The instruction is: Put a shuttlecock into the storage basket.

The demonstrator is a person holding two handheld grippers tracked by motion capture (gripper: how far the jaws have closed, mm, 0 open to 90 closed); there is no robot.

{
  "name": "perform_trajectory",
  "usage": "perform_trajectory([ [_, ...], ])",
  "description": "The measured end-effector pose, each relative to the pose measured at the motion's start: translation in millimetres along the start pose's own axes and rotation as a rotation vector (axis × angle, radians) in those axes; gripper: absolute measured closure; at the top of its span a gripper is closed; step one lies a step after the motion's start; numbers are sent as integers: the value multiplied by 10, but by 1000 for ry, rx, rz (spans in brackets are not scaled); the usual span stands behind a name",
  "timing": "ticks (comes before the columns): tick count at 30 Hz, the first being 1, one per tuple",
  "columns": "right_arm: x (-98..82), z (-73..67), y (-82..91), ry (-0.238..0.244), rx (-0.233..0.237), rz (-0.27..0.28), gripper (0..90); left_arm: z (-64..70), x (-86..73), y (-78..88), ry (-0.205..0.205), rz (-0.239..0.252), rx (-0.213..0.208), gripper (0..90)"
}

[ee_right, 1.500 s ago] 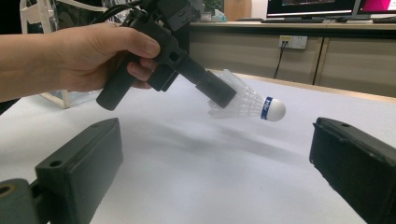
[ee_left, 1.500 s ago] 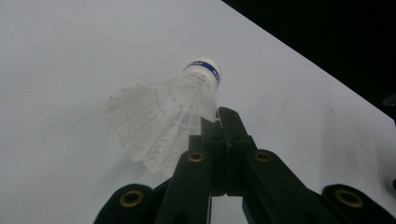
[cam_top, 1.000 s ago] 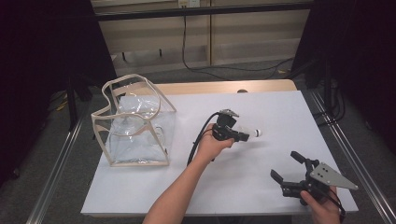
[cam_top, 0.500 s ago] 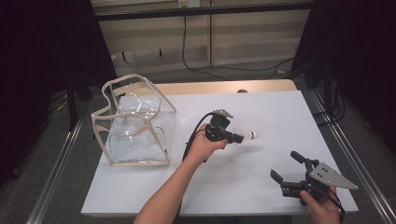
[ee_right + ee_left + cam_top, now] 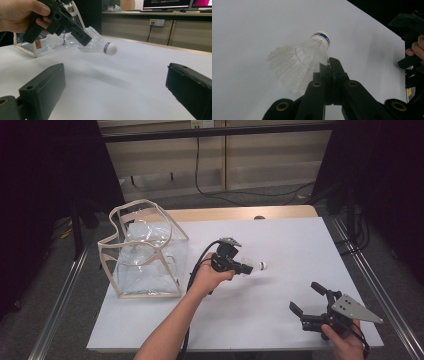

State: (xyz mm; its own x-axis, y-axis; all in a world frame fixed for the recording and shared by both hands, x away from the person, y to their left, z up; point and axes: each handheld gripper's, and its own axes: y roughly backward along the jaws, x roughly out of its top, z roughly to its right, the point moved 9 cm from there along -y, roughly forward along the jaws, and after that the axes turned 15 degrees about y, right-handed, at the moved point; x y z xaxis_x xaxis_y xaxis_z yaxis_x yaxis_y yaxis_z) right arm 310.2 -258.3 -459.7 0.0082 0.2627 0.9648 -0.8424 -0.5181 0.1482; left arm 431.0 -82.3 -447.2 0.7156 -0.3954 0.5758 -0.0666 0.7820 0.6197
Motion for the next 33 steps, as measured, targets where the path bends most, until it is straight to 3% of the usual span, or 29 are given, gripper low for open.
perform_trajectory([
  [17,1,-5,-7,2,1,0,23,-27,-17,232,-4,-9,11,900],
  [20,2,-6,-6,2,2,0,23,-42,-26,268,-9,-18,34,900],
  [27,3,-2,-6,4,0,2,23,-53,-37,357,-14,-30,28,900],
  [33,3,-5,-7,2,0,1,24,-63,-44,437,-23,-42,53,900],
])
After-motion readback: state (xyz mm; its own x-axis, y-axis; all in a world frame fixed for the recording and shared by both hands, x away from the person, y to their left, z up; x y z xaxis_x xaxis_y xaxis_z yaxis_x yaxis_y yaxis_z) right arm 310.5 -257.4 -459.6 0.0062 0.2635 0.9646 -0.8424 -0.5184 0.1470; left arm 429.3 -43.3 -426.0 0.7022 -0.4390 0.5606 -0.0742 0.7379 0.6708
